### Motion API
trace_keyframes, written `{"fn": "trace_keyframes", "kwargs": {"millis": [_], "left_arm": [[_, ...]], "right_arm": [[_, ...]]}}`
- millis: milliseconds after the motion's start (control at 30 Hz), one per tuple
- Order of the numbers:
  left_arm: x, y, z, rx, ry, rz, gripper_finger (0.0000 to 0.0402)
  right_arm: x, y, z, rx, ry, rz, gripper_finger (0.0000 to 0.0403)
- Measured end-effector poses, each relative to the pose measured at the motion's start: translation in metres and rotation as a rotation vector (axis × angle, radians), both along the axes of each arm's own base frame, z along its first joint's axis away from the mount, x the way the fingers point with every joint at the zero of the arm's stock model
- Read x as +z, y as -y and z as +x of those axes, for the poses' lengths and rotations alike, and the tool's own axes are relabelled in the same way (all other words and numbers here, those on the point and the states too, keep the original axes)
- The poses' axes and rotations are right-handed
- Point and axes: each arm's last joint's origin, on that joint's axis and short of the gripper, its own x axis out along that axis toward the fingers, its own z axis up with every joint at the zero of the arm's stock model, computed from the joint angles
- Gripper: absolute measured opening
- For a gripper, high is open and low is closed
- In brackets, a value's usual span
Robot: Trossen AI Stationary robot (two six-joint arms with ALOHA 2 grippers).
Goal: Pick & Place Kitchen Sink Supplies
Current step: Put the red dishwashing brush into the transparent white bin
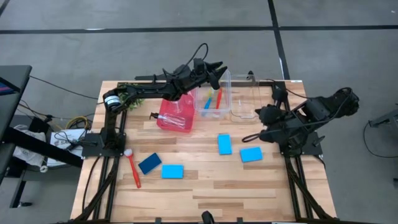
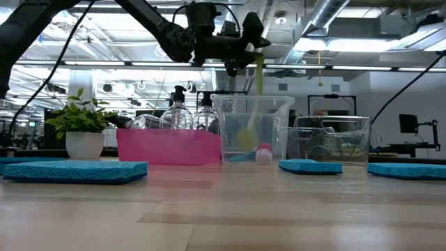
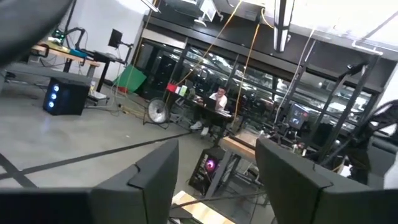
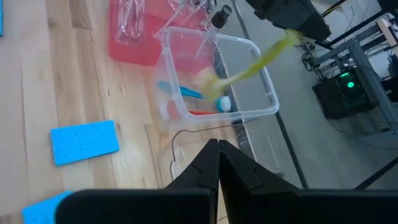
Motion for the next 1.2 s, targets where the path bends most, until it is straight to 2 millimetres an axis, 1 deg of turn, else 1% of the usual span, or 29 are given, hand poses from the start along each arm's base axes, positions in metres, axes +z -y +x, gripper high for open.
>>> {"fn": "trace_keyframes", "kwargs": {"millis": [167, 267, 467, 567, 667, 767, 867, 933, 1100, 1200], "left_arm": [[0.001, 0.003, 0.001, -0.008, 0.0, -0.001, 0.0221], [0.005, 0.005, 0.0, -0.011, 0.01, 0.003, 0.0218], [0.023, 0.013, -0.006, -0.021, 0.042, 0.019, 0.021], [0.036, 0.019, -0.01, -0.024, 0.056, 0.052, 0.0206], [0.052, 0.029, -0.017, -0.032, 0.017, 0.1, 0.0202], [0.067, 0.044, -0.026, -0.064, -0.097, 0.156, 0.0198], [0.078, 0.062, -0.04, -0.095, -0.278, 0.202, 0.0194], [0.082, 0.075, -0.051, -0.126, -0.404, 0.223, 0.0191], [0.086, 0.101, -0.084, -0.216, -0.671, 0.171, 0.0184], [0.079, 0.118, -0.106, -0.275, -0.807, 0.138, 0.0178]], "right_arm": [[0.0, 0.0, 0.0, 0.001, -0.002, -0.002, 0.0001], [0.0, 0.0, 0.0, 0.002, -0.003, -0.002, 0.0001], [-0.001, 0.0, -0.001, 0.002, -0.013, -0.007, 0.0001], [-0.001, 0.0, -0.001, 0.002, -0.014, -0.007, 0.0001], [-0.001, 0.001, -0.001, 0.002, -0.014, -0.008, 0.0001], [-0.001, 0.001, -0.001, 0.002, -0.014, -0.008, 0.0001], [-0.001, 0.001, -0.001, 0.002, -0.014, -0.007, 0.0001], [-0.001, 0.001, -0.001, 0.001, -0.014, -0.007, 0.0001], [-0.001, 0.0, 0.0, 0.003, -0.01, -0.005, 0.0001], [0.0, 0.0, 0.0, 0.002, -0.005, -0.004, 0.0001]]}}
